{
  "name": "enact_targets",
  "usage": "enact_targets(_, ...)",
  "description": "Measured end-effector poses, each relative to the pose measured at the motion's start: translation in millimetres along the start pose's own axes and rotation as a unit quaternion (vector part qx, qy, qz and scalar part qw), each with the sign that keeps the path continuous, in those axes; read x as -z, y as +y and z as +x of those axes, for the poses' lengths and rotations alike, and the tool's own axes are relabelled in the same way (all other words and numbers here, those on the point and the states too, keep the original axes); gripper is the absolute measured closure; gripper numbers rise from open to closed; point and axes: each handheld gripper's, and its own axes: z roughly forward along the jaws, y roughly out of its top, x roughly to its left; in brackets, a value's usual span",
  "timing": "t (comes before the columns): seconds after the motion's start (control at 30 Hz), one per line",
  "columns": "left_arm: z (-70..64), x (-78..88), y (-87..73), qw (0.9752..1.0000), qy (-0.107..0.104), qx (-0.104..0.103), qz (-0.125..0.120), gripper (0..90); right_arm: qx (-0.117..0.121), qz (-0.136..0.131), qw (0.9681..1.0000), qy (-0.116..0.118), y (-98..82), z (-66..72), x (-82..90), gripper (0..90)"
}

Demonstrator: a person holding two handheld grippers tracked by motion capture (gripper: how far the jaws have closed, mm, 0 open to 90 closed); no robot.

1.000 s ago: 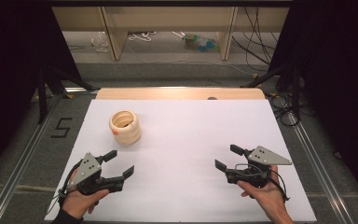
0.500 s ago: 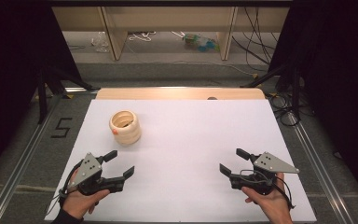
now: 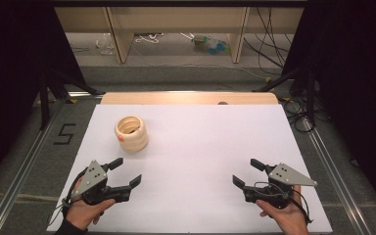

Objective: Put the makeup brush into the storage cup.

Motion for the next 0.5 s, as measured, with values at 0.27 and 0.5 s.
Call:
enact_targets(0.27,-0.4,-0.4,-0.2,1.0,-0.001,0.004,0.001,16.5,0.0,0.003,1.0,0.001,-0.1,-0.9,0.1,17.2)
enact_targets(0.5,-0.4,-0.5,-0.2,1.0,0.0,0.001,0.003,16.5,0.001,0.005,1.0,0.001,-0.2,-0.5,-0.1,17.3)
